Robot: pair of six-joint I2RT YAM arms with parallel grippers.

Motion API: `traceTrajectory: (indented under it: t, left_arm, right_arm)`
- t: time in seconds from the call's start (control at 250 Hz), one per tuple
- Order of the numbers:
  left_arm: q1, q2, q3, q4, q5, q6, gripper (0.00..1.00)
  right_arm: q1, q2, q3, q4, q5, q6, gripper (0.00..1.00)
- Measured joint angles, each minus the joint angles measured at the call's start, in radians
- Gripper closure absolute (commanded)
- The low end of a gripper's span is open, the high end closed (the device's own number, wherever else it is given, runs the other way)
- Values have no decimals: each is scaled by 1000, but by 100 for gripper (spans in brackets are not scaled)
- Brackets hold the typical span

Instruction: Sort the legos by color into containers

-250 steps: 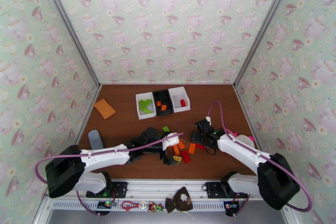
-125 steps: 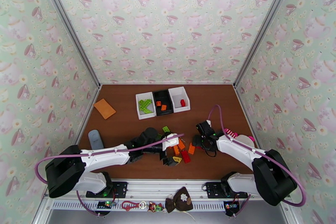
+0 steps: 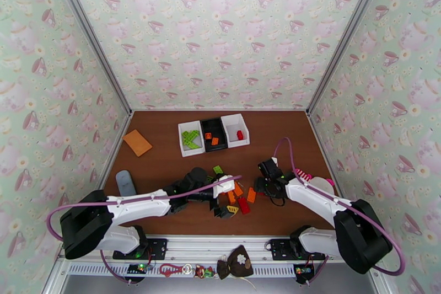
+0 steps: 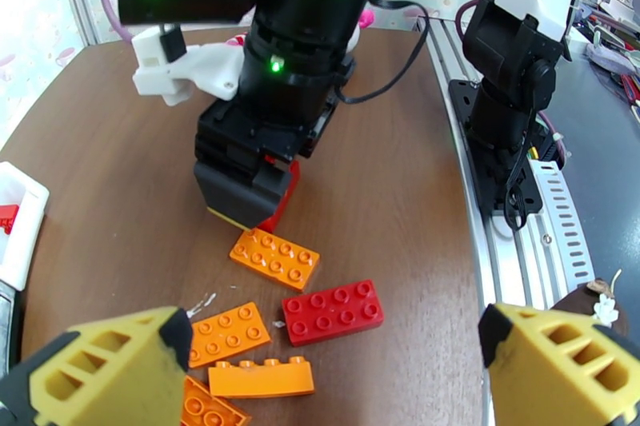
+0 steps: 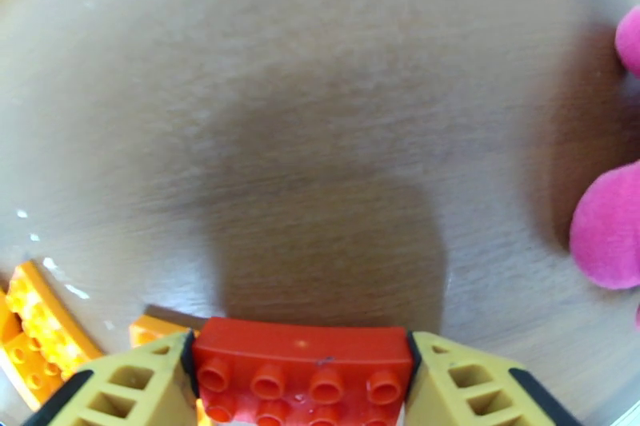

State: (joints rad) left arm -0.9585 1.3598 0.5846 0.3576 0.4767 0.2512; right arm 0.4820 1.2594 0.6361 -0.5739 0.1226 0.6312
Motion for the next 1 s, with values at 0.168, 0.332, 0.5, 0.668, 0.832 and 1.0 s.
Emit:
traceTrajectory:
  t: [0.168,0.332,0.5,0.668,0.832,1.0]
  left_arm:
    - [26,-45,-35,-5,-25,-28,0]
    - [52,-99,-53,-15,-64,-46,0]
    - [64,-128,-69,-18,-103,-61,0]
    - [66,-152,-91,-24,-136,-72,0]
    - [68,-192,-109,-46,-171,-76,0]
    - [77,-256,-123,-93,-195,-75,0]
  right_arm:
    - [0,2,124,0,-4,-34,39]
    - [0,114,304,52,-10,-80,39]
    - [0,295,489,114,-24,-135,38]
    - [0,476,680,143,-26,-185,37]
    - [0,623,838,165,-27,-218,37]
    - [-10,748,962,169,-23,-244,36]
